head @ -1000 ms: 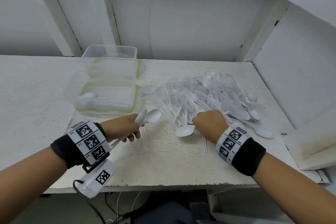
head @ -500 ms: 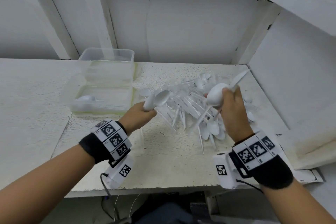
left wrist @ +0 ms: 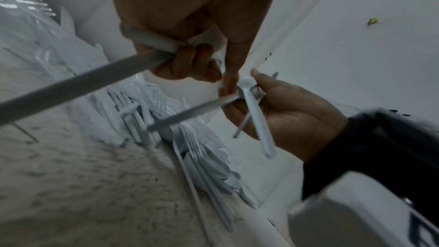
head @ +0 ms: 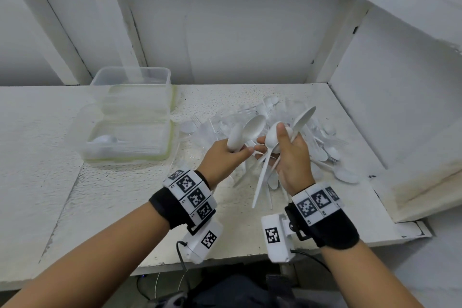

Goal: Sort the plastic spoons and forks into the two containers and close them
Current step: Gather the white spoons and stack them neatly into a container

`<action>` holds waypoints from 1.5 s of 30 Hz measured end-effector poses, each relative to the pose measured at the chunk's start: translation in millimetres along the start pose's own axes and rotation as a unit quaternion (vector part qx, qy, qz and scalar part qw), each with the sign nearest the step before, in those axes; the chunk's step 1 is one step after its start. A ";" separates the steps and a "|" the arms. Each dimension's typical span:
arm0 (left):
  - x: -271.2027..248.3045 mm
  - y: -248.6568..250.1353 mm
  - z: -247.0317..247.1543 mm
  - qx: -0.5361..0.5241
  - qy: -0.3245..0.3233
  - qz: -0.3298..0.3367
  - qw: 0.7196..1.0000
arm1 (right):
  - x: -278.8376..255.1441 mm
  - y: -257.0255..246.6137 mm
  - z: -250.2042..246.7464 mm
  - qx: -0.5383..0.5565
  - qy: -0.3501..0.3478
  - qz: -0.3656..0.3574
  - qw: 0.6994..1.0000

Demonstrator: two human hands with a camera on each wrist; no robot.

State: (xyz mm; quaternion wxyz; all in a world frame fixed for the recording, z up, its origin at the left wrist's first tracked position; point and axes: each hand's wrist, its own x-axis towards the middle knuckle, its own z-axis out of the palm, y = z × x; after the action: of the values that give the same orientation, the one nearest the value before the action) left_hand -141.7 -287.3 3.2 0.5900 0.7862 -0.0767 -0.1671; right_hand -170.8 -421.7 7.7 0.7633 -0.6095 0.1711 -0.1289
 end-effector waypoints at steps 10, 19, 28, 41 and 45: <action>-8.3 -3.4 4.2 0.018 -0.005 0.033 0.999 | 2.9 5.1 21.5 0.008 0.039 0.025 0.999; -3.6 -14.4 -24.6 -0.073 0.043 -0.043 0.995 | 7.7 -14.5 0.1 -0.003 0.026 -0.002 1.000; -5.5 -23.9 -56.0 -0.057 0.043 -0.049 0.996 | 6.2 -3.7 -14.6 -0.266 -0.172 -0.020 0.948; -9.0 -31.2 -75.2 -0.146 0.075 -0.104 0.981 | 21.2 29.6 15.8 -0.720 -0.208 -0.062 0.659; -10.4 -32.1 -75.5 -0.142 0.083 -0.113 0.980 | 19.8 34.3 22.1 -0.737 -0.199 -0.060 0.643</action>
State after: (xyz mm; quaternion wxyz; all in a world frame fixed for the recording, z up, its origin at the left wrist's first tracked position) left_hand -127.2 -206.5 -7.0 0.6776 0.7088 0.0864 -0.1758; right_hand -143.9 -402.6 -23.4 0.0683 -0.9905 0.0167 0.1184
